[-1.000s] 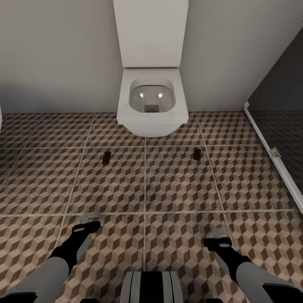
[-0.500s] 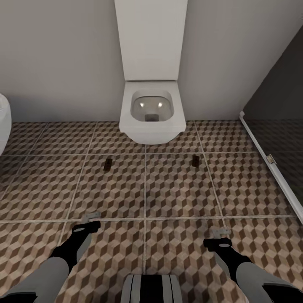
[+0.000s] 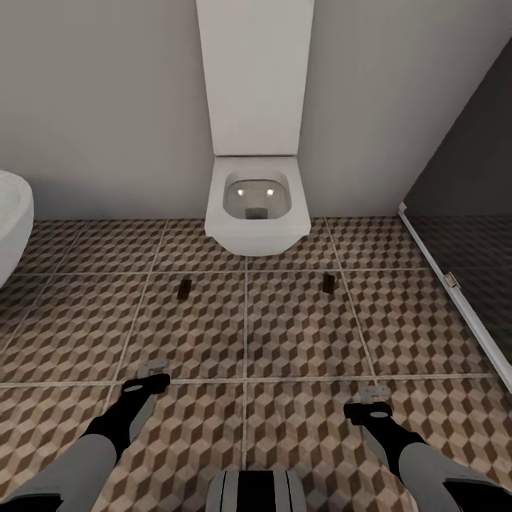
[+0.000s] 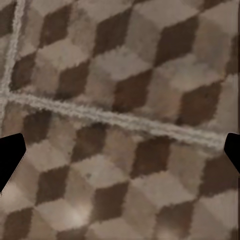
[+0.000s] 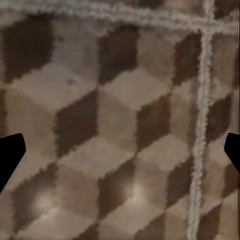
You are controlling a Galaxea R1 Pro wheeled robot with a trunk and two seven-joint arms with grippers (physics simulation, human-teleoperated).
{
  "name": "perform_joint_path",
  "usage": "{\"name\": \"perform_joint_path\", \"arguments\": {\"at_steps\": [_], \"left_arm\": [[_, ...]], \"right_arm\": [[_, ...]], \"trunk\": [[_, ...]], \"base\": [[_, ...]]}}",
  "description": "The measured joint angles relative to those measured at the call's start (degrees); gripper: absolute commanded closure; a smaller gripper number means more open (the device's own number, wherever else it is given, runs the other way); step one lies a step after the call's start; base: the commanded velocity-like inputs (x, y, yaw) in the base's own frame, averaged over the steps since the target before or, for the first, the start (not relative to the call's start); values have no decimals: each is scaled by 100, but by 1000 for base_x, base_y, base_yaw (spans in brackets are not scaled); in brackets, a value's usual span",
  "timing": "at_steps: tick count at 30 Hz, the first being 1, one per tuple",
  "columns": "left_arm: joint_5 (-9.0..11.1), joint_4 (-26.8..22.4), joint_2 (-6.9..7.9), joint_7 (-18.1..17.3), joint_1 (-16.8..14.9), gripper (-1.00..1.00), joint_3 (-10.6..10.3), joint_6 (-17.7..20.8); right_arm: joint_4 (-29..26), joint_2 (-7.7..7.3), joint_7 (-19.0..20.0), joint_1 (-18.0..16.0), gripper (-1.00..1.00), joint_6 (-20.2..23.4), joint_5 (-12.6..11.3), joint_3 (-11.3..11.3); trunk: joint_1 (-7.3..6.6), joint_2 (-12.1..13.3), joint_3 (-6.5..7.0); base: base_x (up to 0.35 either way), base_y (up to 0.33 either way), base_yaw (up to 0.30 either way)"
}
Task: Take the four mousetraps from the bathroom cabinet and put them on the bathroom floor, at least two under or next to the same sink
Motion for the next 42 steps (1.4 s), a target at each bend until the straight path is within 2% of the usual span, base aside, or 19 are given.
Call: {"name": "perform_joint_path", "arguments": {"at_steps": [42], "left_arm": [[0,69,-8,-9,0,-100,-1,6]], "right_arm": [[-15,5,2,1,-100,-76,18,42]], "trunk": [[-108,56,931]], "base": [[0,0,0]]}}
